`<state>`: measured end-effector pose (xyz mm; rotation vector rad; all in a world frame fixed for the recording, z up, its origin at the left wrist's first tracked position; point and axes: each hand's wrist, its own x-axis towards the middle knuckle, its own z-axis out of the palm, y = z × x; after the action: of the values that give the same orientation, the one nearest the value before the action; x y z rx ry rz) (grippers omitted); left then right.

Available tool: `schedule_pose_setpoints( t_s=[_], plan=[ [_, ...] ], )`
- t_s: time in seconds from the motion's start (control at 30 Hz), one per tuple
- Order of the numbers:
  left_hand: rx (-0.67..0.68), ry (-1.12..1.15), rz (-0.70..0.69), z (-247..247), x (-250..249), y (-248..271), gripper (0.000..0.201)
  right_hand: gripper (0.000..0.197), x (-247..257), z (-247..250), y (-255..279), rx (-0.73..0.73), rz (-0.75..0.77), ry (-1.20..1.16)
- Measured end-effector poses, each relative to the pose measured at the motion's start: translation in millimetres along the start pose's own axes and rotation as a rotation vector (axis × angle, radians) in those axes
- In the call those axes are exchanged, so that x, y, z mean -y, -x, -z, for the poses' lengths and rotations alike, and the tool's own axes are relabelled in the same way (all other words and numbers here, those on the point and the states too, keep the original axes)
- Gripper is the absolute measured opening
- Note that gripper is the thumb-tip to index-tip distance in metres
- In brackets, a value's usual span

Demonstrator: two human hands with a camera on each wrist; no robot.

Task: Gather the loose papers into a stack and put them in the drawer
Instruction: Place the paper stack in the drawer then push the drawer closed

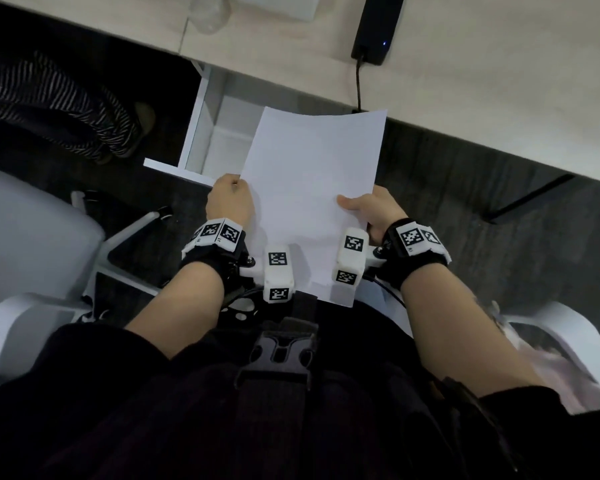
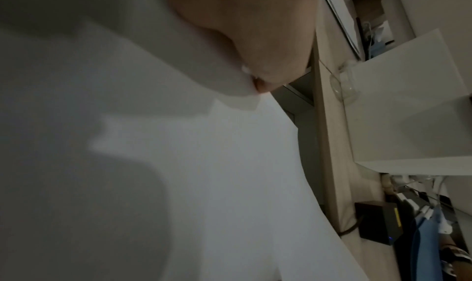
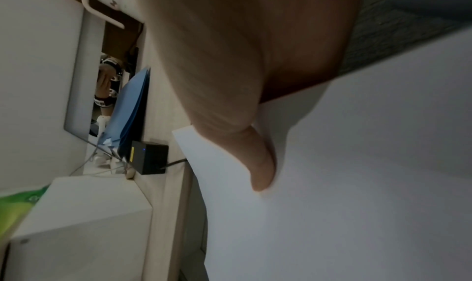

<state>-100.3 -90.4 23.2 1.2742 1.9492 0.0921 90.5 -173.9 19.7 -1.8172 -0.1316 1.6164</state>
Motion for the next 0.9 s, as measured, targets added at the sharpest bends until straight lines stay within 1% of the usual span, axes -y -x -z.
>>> schedule_pose_setpoints(
  t_s=[0.07, 0.13, 0.27, 0.47, 0.63, 0.7, 0.9],
  plan=[
    [0.100, -0.023, 0.016, -2.4, 1.8, -6.7, 0.038, 0.042, -4.7, -1.1, -3.2, -0.040, 0.007, 0.012],
    [0.145, -0.056, 0.002, -5.3, 1.7, -10.8, 0.036, 0.042, -7.1, -1.2, -6.2, -0.054, 0.006, 0.052],
    [0.126, -0.148, -0.022, -8.1, 2.6, -13.0, 0.030, 0.043, -11.8, -1.3, -11.2, -0.051, -0.045, 0.136],
    [0.100, -0.209, -0.030, -7.5, 10.4, -18.2, 0.028, 0.045, -19.4, -5.2, -15.5, -0.030, -0.090, 0.168],
    [0.119, -0.284, 0.042, -4.4, 21.0, -21.6, 0.035, 0.038, -22.3, -14.6, -16.3, -0.001, -0.126, 0.214],
    [0.140, -0.305, 0.082, -2.6, 26.3, -25.6, 0.037, 0.037, -21.9, -18.7, -16.9, 0.004, -0.118, 0.226],
    [0.169, -0.354, 0.140, 2.2, 39.6, -37.1, 0.038, 0.035, -21.9, -29.1, -25.6, 0.038, -0.126, 0.267]
  ],
)
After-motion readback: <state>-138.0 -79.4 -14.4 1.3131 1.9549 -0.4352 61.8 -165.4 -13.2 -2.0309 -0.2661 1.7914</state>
